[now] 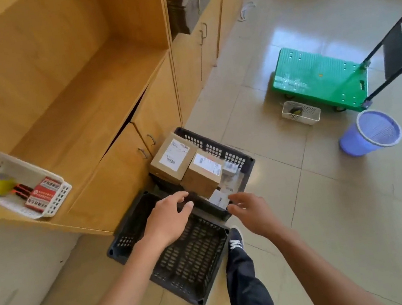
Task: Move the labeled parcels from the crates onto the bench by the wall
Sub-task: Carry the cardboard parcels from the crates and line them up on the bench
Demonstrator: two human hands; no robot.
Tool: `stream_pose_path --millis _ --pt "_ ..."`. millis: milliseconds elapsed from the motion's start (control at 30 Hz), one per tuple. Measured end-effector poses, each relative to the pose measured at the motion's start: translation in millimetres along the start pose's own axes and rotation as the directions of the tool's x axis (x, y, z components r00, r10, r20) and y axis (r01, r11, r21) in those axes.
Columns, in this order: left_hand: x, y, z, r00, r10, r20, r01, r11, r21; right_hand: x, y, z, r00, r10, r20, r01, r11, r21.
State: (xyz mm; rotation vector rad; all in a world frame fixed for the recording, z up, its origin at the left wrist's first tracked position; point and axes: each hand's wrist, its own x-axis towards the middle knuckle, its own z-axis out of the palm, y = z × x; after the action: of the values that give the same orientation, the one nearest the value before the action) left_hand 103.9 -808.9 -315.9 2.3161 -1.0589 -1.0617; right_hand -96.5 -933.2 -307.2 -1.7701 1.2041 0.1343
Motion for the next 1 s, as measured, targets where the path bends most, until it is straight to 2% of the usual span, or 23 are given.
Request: stream_pose_path --millis 233,433,633,733,900,1000 --pt "155.7 13.1 47.6 0.969 -0.246 0.028 0.247 0.964 -0.097 179.2 67.4 -15.9 0.983 0.103 0.152 -0.105 0.994 0.007" --pt "253.8 -8.6 82.0 0.918 -0.396 0.038 0.395 0.899 -0.188 272.4 124.9 13.6 0.935 0.233 0.267 -0.241 0.970 -0.001" --pt "332.9 -51.7 123.9 0.891 -0.448 0.068 0.452 0.867 -0.212 350.6 165.6 59.7 0.905 0.347 0.246 -0.388 0.910 0.146" --pt "360.4 -65.2 144.9 0.899 -0.434 0.054 0.436 0.877 -0.205 383.7 180.4 83.5 0.892 0.393 0.225 -0.443 0.860 0.253" --pt "378.2 -81.7 174.7 0.907 -0.420 0.031 0.418 0.889 -0.186 425.3 202.7 123.4 0.877 0.438 0.197 -0.480 0.792 0.377" --pt "376.9 -89.1 183.6 0.912 -0.410 -0.014 0.400 0.897 -0.188 436.2 211.3 134.0 0.838 0.487 0.246 -0.543 0.699 0.466"
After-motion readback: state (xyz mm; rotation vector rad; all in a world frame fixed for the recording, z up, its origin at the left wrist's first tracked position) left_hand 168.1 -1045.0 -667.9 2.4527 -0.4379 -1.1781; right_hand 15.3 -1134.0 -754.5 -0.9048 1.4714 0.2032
